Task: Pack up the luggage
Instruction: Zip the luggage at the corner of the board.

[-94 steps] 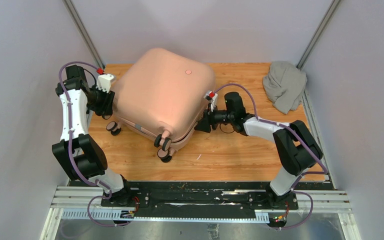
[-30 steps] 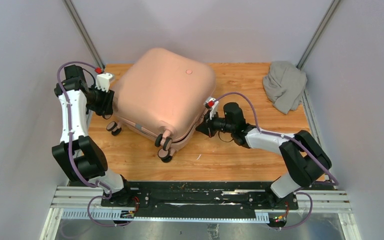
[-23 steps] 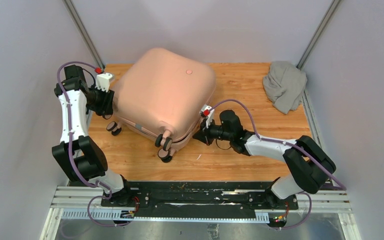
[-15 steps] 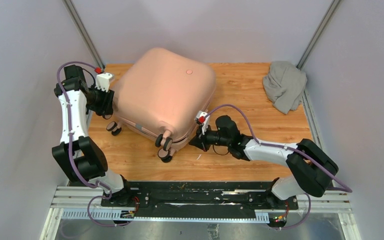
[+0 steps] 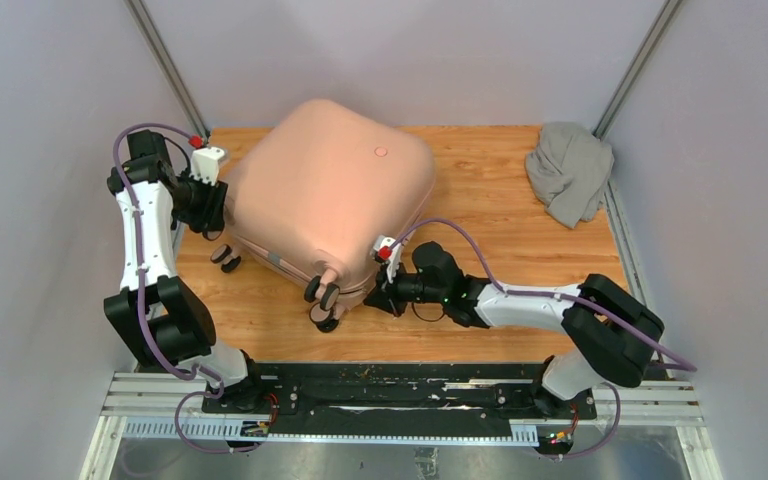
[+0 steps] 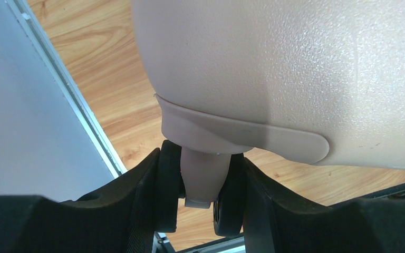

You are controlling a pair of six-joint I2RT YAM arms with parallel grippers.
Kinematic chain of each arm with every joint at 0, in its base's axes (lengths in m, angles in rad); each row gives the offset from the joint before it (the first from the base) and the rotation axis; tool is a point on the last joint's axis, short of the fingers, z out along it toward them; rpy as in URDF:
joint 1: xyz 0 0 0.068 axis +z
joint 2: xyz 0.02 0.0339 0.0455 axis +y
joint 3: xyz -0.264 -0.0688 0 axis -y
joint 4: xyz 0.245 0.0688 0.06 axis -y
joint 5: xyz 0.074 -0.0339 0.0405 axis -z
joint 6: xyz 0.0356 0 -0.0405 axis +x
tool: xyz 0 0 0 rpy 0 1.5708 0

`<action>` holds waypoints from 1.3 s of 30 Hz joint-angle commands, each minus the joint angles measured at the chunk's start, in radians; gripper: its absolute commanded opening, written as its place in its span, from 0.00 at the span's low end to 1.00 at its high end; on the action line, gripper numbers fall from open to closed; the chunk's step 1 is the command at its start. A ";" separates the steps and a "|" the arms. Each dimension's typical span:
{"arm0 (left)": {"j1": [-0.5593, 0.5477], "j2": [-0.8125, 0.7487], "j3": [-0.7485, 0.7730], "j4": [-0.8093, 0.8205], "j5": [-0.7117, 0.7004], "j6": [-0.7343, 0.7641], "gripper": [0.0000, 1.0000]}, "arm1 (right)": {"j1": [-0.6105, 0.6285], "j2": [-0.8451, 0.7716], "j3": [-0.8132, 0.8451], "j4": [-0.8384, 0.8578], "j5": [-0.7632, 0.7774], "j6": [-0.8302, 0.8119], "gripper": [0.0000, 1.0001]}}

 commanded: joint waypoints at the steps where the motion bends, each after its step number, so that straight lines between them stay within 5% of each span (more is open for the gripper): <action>1: -0.011 -0.102 0.042 0.094 0.083 -0.079 0.00 | 0.051 -0.039 -0.015 0.005 -0.035 0.094 0.13; 6: -0.011 -0.115 0.041 0.089 0.059 -0.059 0.00 | -0.077 -0.105 -0.052 -0.085 -0.040 0.192 0.38; 8: -0.011 -0.117 0.037 0.086 0.052 -0.056 0.00 | -0.144 -0.152 -0.083 -0.116 -0.043 0.221 0.56; 11: -0.011 -0.127 0.024 0.084 0.049 -0.050 0.00 | -0.231 -0.247 -0.153 -0.126 -0.053 0.281 0.60; 16: -0.011 -0.142 -0.008 0.084 0.051 -0.048 0.00 | -0.326 -0.247 -0.131 -0.235 0.039 0.328 0.53; 31: -0.011 -0.278 -0.182 0.087 0.087 -0.146 0.00 | -0.438 0.278 0.419 -0.198 0.065 0.347 0.39; 35: -0.013 -0.304 -0.225 0.090 0.146 -0.209 0.00 | -0.442 0.373 0.625 -0.300 0.073 0.255 0.41; 39: -0.014 -0.317 -0.218 0.091 0.141 -0.227 0.00 | -0.451 0.338 0.632 -0.368 0.080 0.140 0.52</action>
